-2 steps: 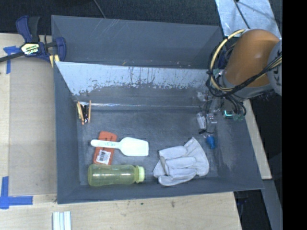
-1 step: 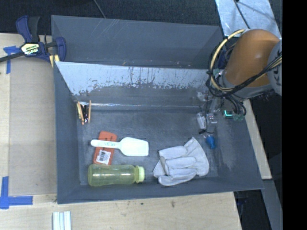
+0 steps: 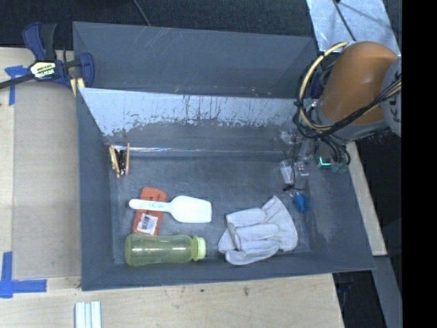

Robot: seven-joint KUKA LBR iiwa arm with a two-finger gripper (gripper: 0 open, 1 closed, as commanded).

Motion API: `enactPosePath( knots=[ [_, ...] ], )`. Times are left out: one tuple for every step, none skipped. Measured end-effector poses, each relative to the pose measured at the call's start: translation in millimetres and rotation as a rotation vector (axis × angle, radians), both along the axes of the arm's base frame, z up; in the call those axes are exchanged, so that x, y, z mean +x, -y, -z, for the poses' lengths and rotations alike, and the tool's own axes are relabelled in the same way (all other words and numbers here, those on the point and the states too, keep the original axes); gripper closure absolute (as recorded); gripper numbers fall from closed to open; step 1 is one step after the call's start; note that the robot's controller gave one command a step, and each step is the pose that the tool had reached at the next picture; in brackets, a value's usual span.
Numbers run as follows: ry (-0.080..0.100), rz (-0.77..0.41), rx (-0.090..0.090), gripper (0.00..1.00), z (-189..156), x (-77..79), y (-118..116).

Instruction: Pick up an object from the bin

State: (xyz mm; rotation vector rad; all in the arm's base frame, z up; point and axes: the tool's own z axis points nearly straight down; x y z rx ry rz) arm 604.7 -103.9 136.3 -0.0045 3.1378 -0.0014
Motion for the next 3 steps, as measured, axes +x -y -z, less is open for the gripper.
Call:
enactPosePath(
  knots=[
    [0.000,0.000,0.000,0.00,0,0.0,0],
    [0.001,-0.066,-0.001,0.00,2,-44.3,-29],
    [-0.004,-0.111,0.002,0.00,15,-70.6,-46]
  ],
)
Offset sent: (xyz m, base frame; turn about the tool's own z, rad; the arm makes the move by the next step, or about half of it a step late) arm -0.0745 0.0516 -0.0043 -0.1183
